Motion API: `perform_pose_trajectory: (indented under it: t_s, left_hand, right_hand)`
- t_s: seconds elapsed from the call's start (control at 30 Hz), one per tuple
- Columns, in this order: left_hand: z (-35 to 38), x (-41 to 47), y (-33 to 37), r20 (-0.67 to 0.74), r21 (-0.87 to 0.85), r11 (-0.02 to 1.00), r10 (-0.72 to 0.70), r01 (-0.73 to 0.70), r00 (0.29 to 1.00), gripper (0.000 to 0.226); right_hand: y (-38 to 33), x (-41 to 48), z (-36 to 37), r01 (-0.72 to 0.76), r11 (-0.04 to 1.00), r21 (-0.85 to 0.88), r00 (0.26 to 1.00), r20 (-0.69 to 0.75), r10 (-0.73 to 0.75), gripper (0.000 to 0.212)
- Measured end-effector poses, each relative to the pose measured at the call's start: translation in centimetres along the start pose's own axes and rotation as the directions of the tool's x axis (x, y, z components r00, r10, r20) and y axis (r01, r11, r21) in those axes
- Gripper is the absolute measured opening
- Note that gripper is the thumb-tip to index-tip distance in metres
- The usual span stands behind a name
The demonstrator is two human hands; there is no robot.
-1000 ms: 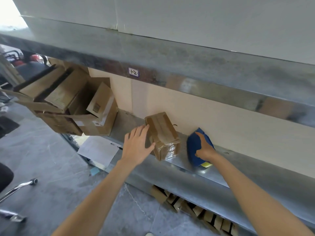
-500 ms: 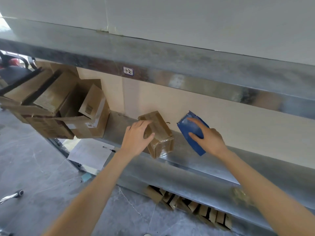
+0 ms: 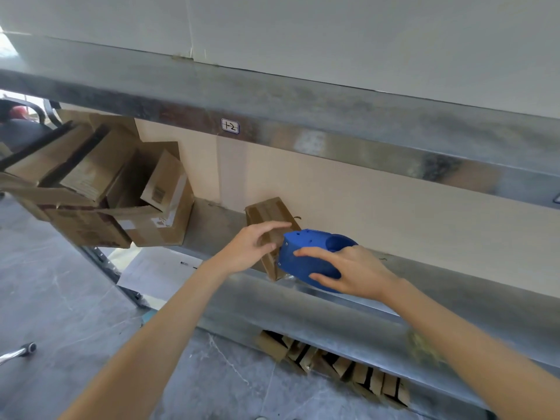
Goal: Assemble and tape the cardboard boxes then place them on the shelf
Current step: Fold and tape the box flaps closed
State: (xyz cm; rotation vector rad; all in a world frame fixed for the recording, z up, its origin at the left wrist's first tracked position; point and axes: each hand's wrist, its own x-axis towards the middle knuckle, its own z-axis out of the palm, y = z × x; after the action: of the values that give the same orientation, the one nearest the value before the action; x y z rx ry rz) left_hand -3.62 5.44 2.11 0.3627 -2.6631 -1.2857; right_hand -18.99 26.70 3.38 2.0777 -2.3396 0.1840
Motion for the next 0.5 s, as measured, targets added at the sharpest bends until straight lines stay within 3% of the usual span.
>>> perform_pose_trajectory:
  t_s: [0.3, 0.5]
  left_hand:
    - [0.9, -0.8, -0.2, -0.074, -0.088, 0.996, -0.025, 0.018, 0.997, 0.032]
    - [1.5, -0.8, -0.5, -0.128, -0.097, 0.993, -0.074, 0.061, 0.989, 0.030]
  right_hand:
    - [-1.1, -0.2, 0.1, 0.022, 0.998, 0.066, 1.000, -0.009, -0.021, 0.049]
    - [-1.2, -0.2, 0.2, -0.007, 0.952, 0.307, 1.000, 0.026, -0.001, 0.052]
